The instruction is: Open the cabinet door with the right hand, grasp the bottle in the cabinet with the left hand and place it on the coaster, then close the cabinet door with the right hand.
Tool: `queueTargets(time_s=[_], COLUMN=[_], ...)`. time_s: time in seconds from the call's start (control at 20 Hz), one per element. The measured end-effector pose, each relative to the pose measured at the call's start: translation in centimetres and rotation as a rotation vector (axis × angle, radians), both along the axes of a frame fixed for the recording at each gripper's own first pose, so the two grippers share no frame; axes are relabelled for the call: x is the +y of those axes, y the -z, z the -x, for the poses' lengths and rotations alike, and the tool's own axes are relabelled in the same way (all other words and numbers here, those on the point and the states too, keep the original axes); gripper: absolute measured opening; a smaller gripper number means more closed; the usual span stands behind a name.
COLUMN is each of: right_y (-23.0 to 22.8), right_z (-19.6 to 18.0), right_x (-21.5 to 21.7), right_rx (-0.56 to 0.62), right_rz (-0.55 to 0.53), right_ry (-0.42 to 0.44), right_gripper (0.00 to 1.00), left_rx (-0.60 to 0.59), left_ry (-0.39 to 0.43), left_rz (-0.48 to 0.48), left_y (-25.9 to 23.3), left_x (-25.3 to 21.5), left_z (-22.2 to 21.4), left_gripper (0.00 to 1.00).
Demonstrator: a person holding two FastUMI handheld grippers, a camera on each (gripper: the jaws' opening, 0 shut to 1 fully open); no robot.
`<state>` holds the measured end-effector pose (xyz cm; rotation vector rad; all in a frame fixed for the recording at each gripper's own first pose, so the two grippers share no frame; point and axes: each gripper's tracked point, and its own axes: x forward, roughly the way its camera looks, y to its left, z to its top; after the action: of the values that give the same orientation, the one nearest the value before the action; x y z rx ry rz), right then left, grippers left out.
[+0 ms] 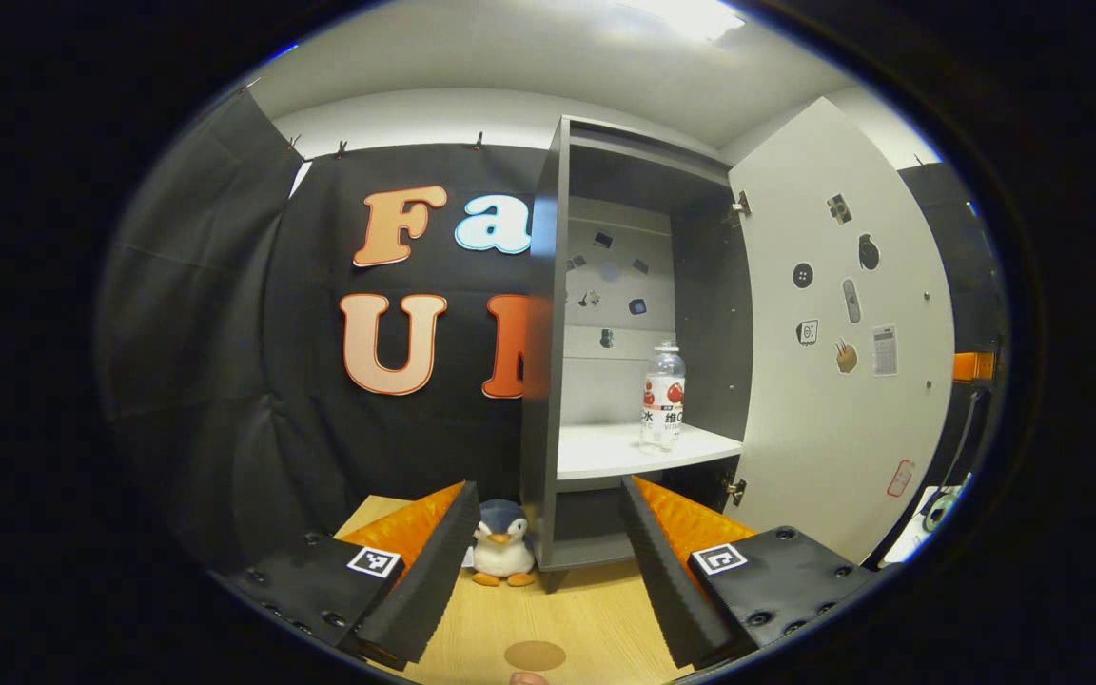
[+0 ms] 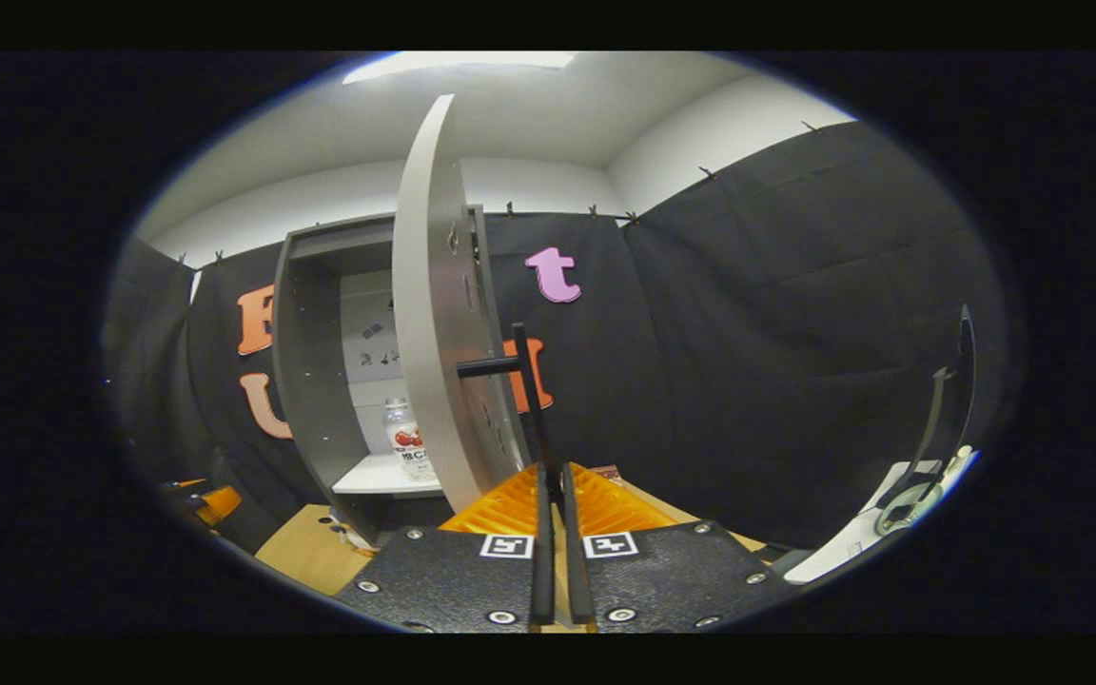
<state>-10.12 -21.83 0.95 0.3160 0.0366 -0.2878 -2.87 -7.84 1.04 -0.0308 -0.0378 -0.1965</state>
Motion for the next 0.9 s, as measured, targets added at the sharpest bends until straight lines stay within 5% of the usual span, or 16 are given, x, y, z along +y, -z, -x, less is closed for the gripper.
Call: queueTargets(time_s=[0.1, 0.15, 0.25, 0.35, 0.45, 0.5, 0.6, 0.85, 0.9], right_y=[0.2, 0.2, 0.3, 0.8, 1.2, 1.4, 1.2, 0.5, 0.3], right_z=[0.2, 0.1, 0.6, 1.8, 3.0, 3.7, 4.8, 6.1, 6.4], right_x=[-1.3, -1.7, -2.0, -2.7, -3.5, -3.9, -4.0, -2.0, -1.1], right_rx=[0.011, 0.016, 0.024, 0.039, 0.049, 0.054, 0.046, 0.031, 0.039], right_rz=[0.018, 0.020, 0.027, 0.035, 0.033, 0.036, 0.025, 0.038, 0.061], right_ry=[-0.020, -0.024, -0.011, 0.037, 0.087, 0.112, 0.143, 0.151, 0.144], right_gripper=[0.08, 0.22, 0.27, 0.17, 0.24, 0.36, 0.39, 0.67, 0.60], left_rx=[-0.001, -0.002, -0.004, -0.004, -0.008, -0.010, -0.015, -0.023, -0.026], left_ry=[0.013, 0.017, 0.028, 0.038, 0.050, 0.054, 0.067, 0.096, 0.100], left_rz=[0.002, -0.001, -0.007, -0.010, -0.008, -0.008, -0.008, -0.012, -0.012], left_y=[0.0, 0.0, 0.0, 0.0, -0.1, -0.2, -0.4, -0.8, -1.1], left_x=[-0.9, -1.3, -1.8, -2.3, -2.8, -2.9, -3.4, -4.8, -5.1], left_z=[0.0, 0.0, -0.1, -0.4, -0.4, -0.4, -0.7, -0.9, -1.0], left_gripper=[0.94, 0.94, 0.96, 0.96, 0.96, 0.94, 0.94, 0.96, 0.94])
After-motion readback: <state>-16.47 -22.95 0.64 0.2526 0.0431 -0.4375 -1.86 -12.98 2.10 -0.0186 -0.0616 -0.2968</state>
